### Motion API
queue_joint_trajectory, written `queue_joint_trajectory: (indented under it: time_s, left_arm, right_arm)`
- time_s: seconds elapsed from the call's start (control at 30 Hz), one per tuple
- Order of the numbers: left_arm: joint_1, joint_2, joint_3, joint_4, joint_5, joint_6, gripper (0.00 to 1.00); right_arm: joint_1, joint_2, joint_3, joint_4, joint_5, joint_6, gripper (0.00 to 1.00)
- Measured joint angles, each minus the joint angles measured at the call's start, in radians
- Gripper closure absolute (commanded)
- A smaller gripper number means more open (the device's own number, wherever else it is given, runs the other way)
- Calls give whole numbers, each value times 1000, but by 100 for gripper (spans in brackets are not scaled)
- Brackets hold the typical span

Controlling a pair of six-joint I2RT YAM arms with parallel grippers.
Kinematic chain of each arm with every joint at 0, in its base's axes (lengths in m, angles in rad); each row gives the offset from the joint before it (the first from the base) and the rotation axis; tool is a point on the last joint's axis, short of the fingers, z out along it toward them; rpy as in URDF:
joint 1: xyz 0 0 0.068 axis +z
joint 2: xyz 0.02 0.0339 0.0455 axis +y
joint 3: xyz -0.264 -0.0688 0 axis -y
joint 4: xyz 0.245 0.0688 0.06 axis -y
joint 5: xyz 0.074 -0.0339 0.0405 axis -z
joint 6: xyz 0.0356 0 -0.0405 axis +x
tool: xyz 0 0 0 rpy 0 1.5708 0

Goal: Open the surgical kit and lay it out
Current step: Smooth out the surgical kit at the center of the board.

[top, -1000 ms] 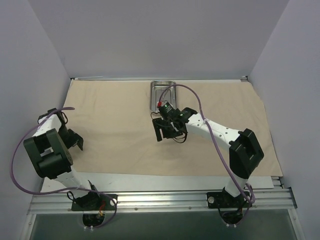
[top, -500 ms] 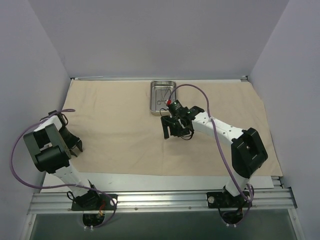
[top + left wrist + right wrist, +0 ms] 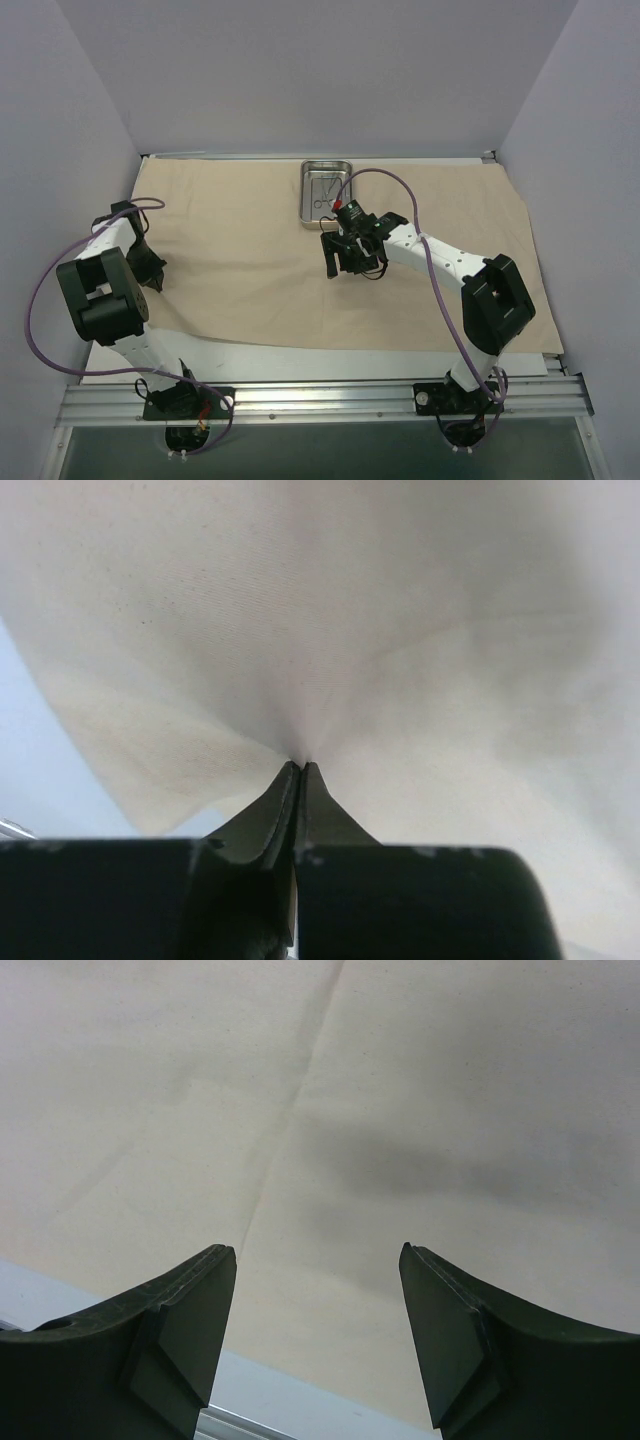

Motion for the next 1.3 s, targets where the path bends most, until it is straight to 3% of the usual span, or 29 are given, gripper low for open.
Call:
queue_joint_trajectory:
  time_s: [0.13, 0.3, 0.5, 0.57, 0.63, 0.67, 0.73, 0.77, 0.8, 0.93, 1.1, 1.3]
  left_arm:
    - [-93, 2, 132, -5, -15, 11, 98]
    - [-175, 12, 190, 13, -13, 36, 98]
    - [-320, 161, 407, -17, -20, 70, 98]
    - [-386, 243, 518, -33, -23, 99, 88]
    - [-431, 337, 650, -71, -8, 119, 68]
    - [-446, 381, 713, -87, -2, 127, 53]
    - [-462, 437, 786, -95, 7, 136, 37]
    - [-463, 444, 789, -100, 7, 139, 29]
    - [-460, 443, 785, -113, 6, 140, 28]
    - [-402, 349, 669, -112, 27, 130, 27]
    - [-225, 195, 533, -92, 94, 119, 26]
    - [-91, 162, 480, -18, 182, 125, 19]
  right_arm:
    - [-4, 7, 6, 0, -3, -8, 32]
    - [-6, 16, 15, 0, -6, -16, 32]
    - [-14, 24, 23, -1, -13, -24, 32]
    - [-17, 26, 26, -2, -14, -26, 32]
    - [-18, 35, 30, -2, -17, -28, 32]
    - [-19, 39, 32, -2, -18, -31, 32]
    - [-22, 45, 32, -5, -17, -35, 32]
    - [-25, 46, 33, -6, -18, -38, 32]
    - [-26, 47, 33, -7, -18, -40, 32]
    - [-35, 48, 33, -5, -21, -42, 32]
    - [-44, 48, 32, 0, -21, -42, 32]
    - [-58, 55, 30, 9, -31, -45, 33]
